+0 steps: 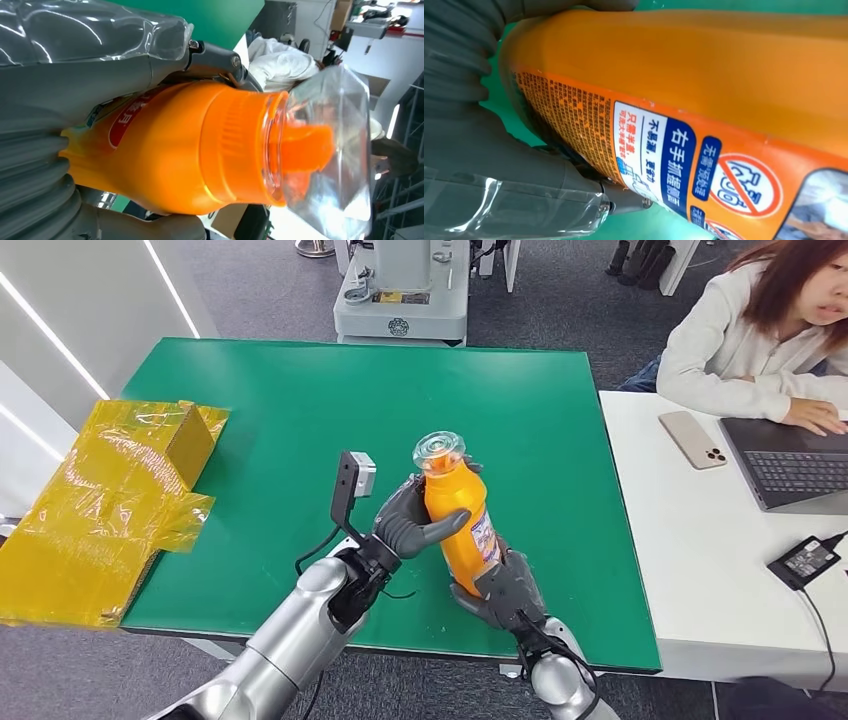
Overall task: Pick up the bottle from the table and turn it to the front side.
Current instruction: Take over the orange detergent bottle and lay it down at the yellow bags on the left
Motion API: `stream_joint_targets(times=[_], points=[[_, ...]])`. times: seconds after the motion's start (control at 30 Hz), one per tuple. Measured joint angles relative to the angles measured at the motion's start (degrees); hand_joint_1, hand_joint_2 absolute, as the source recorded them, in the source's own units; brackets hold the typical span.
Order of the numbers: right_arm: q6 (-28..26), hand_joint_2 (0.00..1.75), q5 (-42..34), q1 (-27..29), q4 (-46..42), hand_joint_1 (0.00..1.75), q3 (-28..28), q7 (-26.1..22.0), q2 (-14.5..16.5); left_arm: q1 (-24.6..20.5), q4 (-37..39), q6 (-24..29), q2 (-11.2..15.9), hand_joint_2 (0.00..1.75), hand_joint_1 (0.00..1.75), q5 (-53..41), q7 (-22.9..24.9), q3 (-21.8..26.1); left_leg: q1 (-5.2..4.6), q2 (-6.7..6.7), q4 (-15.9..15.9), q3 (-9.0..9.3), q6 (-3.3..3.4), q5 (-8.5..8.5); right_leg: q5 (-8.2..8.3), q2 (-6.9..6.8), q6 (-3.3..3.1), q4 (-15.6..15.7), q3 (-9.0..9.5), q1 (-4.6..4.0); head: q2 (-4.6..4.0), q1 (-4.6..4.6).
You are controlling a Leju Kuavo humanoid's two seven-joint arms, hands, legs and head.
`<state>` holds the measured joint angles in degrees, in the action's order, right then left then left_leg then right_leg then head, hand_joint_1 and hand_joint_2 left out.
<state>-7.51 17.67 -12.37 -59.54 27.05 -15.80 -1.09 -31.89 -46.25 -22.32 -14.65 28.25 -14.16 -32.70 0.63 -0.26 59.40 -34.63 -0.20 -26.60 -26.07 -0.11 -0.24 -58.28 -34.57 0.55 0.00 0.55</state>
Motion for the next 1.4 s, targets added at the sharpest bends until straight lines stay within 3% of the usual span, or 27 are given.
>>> stream_joint_targets(times=[0.17, 0.2, 0.3, 0.33, 0.43, 0.6, 0.87, 0.97, 1.1, 1.27, 1.4], points=[[-0.6, 1.75, 0.9, 1.0, -0.2, 1.75, -0.1, 0.0, 0.0, -1.1, 1.8, -4.9, 0.3, 1.75, 1.75, 3.4, 2.4, 0.0, 0.00, 0.01, 0.0, 0.00, 0.00, 0.00, -0.01, 0.00, 0.00, 0.0, -0.01, 0.00, 0.00, 0.01], [-0.7, 1.75, 1.1, 1.3, -0.3, 1.64, -0.2, 0.0, 0.0, -1.3, 2.3, -5.6, 0.3, 1.75, 1.75, 3.9, 2.6, -0.1, 0.00, 0.01, 0.0, 0.00, 0.00, 0.00, -0.01, 0.01, 0.00, 0.0, -0.02, 0.00, 0.00, 0.01], [-0.9, 1.75, 1.9, 2.2, -1.0, 0.33, -0.7, 0.0, 0.0, -1.9, 3.4, -6.3, 0.2, 1.75, 1.75, 3.4, 1.7, -0.8, 0.00, 0.01, 0.0, 0.00, 0.00, 0.00, -0.01, 0.01, 0.00, 0.0, -0.01, 0.00, 0.00, 0.01], [-1.1, 1.75, 2.2, 2.5, -1.3, 0.00, -0.9, 0.0, 0.1, -2.0, 3.7, -6.1, 0.2, 1.75, 1.75, 2.6, 1.0, -1.2, 0.00, 0.01, 0.0, 0.00, 0.00, 0.00, 0.00, 0.01, 0.00, 0.0, -0.01, 0.00, 0.00, 0.00], [-1.9, 1.75, 3.3, 3.2, -2.6, 0.00, -1.6, 0.5, 0.3, -2.4, 3.8, -0.8, 0.1, 1.75, 1.75, -4.5, -3.4, -3.0, 0.00, 0.00, 0.0, 0.00, 0.00, 0.00, 0.00, 0.01, 0.00, 0.0, -0.01, 0.00, 0.00, -0.01], [-1.2, 1.75, 5.1, 5.4, -8.0, 0.00, -2.8, 2.3, 0.8, -4.7, 0.7, 23.6, 1.8, 1.75, 1.75, -32.5, -10.3, -4.7, 0.01, 0.10, 0.0, 0.01, -0.01, 0.01, 0.02, 0.09, -0.01, 0.0, -0.04, 0.00, 0.00, 0.02], [3.6, 1.75, 5.1, 7.3, -15.0, 0.00, -4.1, 1.8, 0.8, -14.3, -4.2, 47.6, 11.5, 1.75, 1.75, -67.9, -12.6, 0.2, 0.03, 0.25, 0.0, 0.08, -0.09, 0.08, 0.03, 0.23, -0.05, -0.2, -0.08, -0.03, 0.00, 0.03], [4.5, 1.75, 4.4, 6.6, -15.4, 0.00, -4.1, 1.1, 0.8, -17.7, -4.4, 54.6, 15.2, 1.75, 1.75, -83.1, -10.2, 1.1, 0.03, 0.21, 0.0, 0.08, -0.12, 0.10, 0.03, 0.19, -0.05, -0.2, -0.06, -0.03, 0.00, 0.01], [4.7, 1.75, 3.0, 5.1, -15.1, 0.00, -4.1, 0.1, 0.6, -20.6, -4.1, 58.7, 18.9, 1.75, 1.75, -98.2, -6.5, 1.0, 0.01, 0.24, 0.0, 0.08, -0.12, 0.11, 0.03, 0.22, -0.04, -0.2, -0.06, -0.01, 0.00, 0.01], [4.5, 1.75, 2.1, 4.5, -15.0, 0.00, -4.0, -0.6, 0.2, -23.0, -0.6, 56.7, 22.1, 1.75, 1.75, -111.0, -2.4, -0.9, 0.00, 0.21, 0.0, 0.08, -0.12, 0.10, 0.03, 0.20, -0.04, -0.1, -0.03, 0.00, 0.00, 0.00], [4.2, 1.75, 1.7, 5.6, -16.4, 0.00, -3.9, -0.9, -0.9, -23.9, 7.1, 56.2, 24.5, 1.75, 1.75, -114.4, 0.8, -4.0, 0.00, 0.33, 0.0, 0.12, -0.12, 0.09, 0.04, 0.35, -0.04, -0.1, -0.06, 0.00, 0.00, 0.01]])
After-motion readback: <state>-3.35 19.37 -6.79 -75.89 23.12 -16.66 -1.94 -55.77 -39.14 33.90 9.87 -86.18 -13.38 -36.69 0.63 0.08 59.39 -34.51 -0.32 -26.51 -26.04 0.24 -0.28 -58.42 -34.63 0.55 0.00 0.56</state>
